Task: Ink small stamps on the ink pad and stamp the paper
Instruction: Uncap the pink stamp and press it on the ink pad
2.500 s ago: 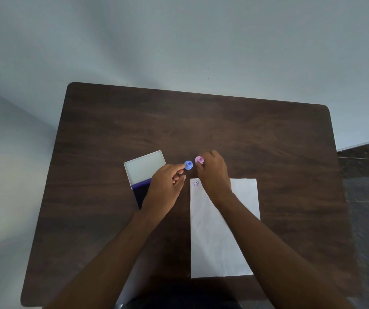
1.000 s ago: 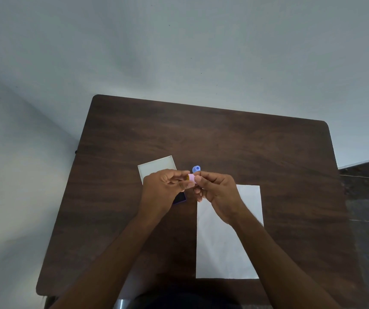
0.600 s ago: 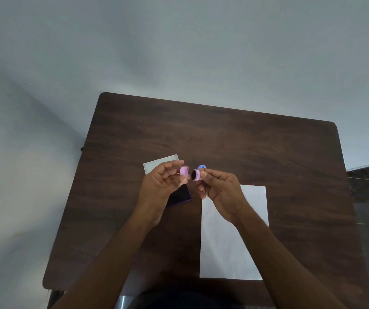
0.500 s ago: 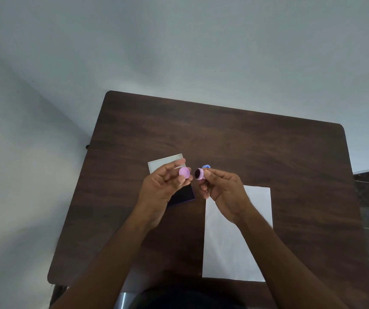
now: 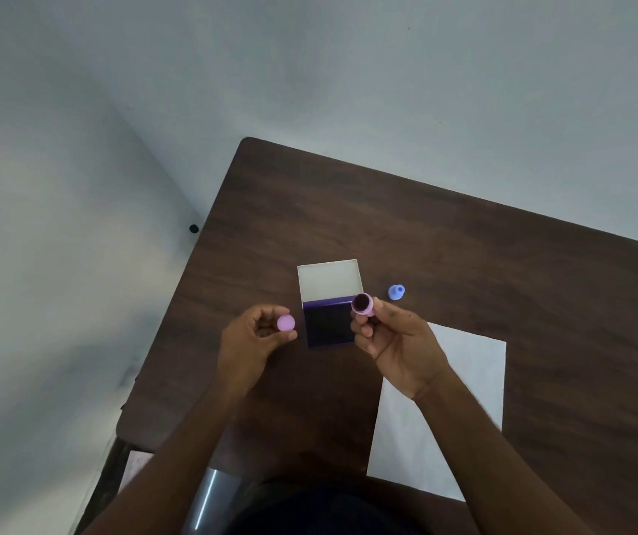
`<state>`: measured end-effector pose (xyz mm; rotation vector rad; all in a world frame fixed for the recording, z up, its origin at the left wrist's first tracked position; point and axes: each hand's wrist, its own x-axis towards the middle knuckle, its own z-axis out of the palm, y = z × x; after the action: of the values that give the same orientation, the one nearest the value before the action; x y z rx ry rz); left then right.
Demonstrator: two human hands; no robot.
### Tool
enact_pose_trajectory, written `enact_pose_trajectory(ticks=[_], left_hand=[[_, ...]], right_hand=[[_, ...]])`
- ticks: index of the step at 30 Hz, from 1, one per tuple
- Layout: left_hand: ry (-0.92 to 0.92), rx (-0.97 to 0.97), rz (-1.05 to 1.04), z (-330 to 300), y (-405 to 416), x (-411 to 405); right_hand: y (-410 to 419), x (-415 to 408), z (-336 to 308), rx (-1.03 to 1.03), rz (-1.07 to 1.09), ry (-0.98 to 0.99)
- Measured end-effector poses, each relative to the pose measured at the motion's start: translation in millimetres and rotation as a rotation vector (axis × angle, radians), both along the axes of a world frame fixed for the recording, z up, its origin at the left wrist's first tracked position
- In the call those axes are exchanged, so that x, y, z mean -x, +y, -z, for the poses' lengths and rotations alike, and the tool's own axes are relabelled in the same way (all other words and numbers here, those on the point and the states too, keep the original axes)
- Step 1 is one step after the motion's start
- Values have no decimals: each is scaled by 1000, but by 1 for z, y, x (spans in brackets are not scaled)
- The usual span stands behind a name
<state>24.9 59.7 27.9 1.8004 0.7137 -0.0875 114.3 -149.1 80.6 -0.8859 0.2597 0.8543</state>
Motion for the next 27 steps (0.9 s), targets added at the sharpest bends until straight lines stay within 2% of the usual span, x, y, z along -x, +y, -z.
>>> enact_pose_trajectory(ticks=[2, 7, 10, 15, 19, 24, 27], left_hand=[[38, -81, 14, 15, 7, 5], [2, -378, 123, 46, 18, 11], [19, -456, 115, 56, 18, 14], [31, -467, 133, 64, 20, 15], [29, -380, 163, 47, 20, 10], [-285, -188, 133, -38, -8, -13], [-332, -212, 253, -71, -26, -23]], right_hand=[[4, 1, -1, -26, 3, 43], [12, 6, -4, -99, -14, 129], [12, 7, -3, -158, -24, 203], [12, 7, -2, -304, -80, 300], [12, 7, 0, -348, -105, 323], [13, 7, 4, -365, -119, 311], [14, 8, 6, -363, -89, 342]])
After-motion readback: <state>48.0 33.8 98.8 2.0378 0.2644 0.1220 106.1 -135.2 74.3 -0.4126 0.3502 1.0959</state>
